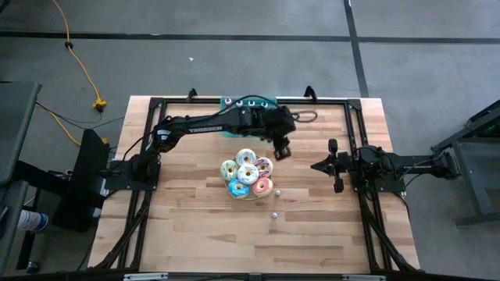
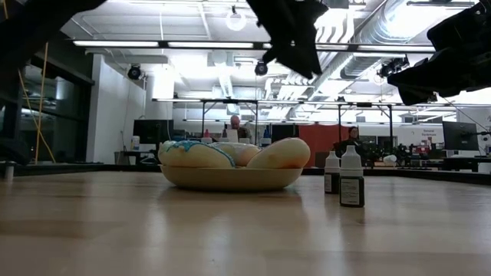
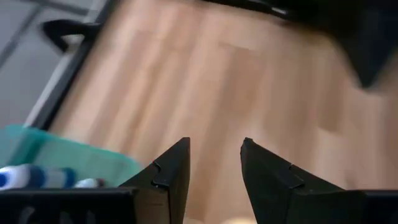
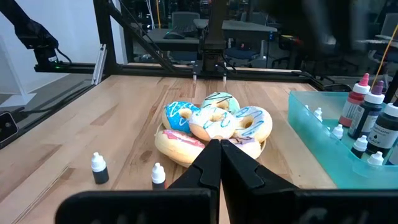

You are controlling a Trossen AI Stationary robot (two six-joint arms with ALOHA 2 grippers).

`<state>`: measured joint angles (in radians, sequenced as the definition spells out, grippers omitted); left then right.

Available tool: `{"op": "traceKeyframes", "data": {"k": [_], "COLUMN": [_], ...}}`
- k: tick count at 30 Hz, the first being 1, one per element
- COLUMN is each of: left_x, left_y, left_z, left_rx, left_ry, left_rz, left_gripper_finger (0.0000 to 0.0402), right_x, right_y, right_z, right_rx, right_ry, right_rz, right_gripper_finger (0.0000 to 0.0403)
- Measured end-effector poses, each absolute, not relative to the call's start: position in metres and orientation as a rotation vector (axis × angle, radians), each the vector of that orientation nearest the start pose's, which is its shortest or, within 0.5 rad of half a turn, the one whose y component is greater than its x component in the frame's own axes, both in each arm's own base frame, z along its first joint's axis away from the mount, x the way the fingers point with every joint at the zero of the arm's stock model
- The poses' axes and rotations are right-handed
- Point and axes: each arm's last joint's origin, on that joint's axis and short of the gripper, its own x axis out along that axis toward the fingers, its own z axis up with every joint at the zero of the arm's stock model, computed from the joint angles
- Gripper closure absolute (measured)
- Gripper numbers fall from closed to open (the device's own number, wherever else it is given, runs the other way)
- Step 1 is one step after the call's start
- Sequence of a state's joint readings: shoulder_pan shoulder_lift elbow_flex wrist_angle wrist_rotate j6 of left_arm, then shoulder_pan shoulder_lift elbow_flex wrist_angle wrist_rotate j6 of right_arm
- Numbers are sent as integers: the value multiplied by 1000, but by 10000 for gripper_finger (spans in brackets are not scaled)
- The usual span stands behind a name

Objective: Pick & Place food coloring
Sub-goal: Put the small black food coloring bottle into the green container

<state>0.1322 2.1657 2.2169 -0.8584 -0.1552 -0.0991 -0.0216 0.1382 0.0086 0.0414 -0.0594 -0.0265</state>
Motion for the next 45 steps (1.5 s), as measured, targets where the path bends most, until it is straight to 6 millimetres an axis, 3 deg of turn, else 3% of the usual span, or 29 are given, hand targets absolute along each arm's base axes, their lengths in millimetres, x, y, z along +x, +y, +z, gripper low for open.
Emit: {"op": "traceKeyframes", "data": {"k": [11, 23, 31, 39, 45], "left_x": [435, 414, 413, 423, 425], "left_y": [2, -54, -89, -116, -123], "left_z": [361, 365, 347, 297, 260], "left_rx": [121, 271, 326, 354, 370], "left_ry": [866, 922, 914, 862, 828], "left_rz": [-250, -458, -544, -592, -586], "left_gripper_finger": [269, 269, 269, 269, 269], "right_x": [105, 105, 105, 105, 105], "right_y": [-1, -1, -1, -1, -1], "right_z": [159, 159, 159, 159, 159], "right_rx": [-23, -23, -23, -23, -23], "right_ry": [87, 87, 87, 87, 87], "right_rz": [39, 39, 39, 39, 39], "right_gripper_finger": [402, 402, 402, 402, 402]}}
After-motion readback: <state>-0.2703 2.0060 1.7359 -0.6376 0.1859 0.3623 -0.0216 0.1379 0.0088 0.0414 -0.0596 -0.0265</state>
